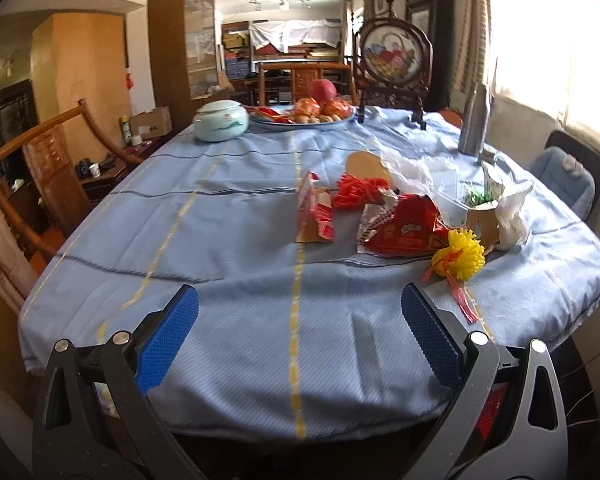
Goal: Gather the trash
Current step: 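Reach the right tool to the white tissue and close on it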
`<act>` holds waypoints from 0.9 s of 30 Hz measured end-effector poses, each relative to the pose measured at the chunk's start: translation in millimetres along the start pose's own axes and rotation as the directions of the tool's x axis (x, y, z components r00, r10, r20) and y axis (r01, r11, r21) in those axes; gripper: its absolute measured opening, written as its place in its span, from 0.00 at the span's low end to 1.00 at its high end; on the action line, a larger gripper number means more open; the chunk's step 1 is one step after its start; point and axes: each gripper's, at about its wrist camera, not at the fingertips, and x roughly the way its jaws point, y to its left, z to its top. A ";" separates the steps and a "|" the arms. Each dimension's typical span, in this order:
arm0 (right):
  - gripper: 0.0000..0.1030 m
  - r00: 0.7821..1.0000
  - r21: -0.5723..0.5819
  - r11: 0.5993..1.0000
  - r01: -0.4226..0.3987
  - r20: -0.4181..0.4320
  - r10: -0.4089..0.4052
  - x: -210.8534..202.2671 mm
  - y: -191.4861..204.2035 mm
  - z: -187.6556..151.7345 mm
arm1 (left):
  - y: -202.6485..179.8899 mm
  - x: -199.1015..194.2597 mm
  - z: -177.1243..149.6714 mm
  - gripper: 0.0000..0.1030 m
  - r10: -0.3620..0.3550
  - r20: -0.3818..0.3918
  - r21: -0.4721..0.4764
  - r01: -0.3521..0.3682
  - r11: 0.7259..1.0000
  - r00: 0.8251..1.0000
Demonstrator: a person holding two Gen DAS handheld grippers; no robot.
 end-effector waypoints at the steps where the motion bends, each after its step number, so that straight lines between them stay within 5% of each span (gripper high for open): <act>1: 0.95 1.000 -0.006 1.000 -0.006 -0.013 0.006 9.0 4.1 1.4 | -1.1 4.3 1.7 0.94 -0.002 -0.002 0.006 0.002 1.000 1.000; 7: 0.95 0.996 -0.056 0.998 -0.035 -0.087 0.030 72.8 23.6 24.5 | 1.0 22.3 2.7 0.94 -0.021 -0.007 0.024 0.021 0.999 1.000; 14: 0.95 0.982 0.089 0.988 -0.122 -0.132 0.133 141.8 22.5 72.2 | 10.6 33.5 3.1 0.94 -0.056 -0.011 0.020 0.056 0.998 0.998; 19: 0.93 0.976 0.131 0.985 -0.110 -0.172 0.132 179.7 25.6 84.6 | 12.5 41.1 4.1 0.94 -0.082 -0.028 0.006 0.082 0.997 0.996; 20: 0.83 0.976 0.133 0.986 -0.105 -0.176 0.128 184.9 25.5 85.4 | 12.2 42.3 5.0 0.94 -0.085 -0.031 0.007 0.085 0.996 0.996; 22: 0.39 0.976 0.130 0.986 -0.101 -0.182 0.123 191.2 25.9 85.2 | 10.4 43.8 7.4 0.94 -0.088 -0.035 0.011 0.088 0.996 0.995; 23: 0.01 0.972 0.148 0.981 -0.123 -0.180 0.149 191.1 23.4 84.8 | 9.5 43.9 9.2 0.94 -0.093 -0.035 0.012 0.093 0.996 0.995; 27: 0.01 0.977 0.181 0.966 -0.184 -0.077 0.200 157.1 9.2 83.4 | 3.0 42.7 14.8 0.94 -0.137 -0.032 0.012 0.138 0.990 0.990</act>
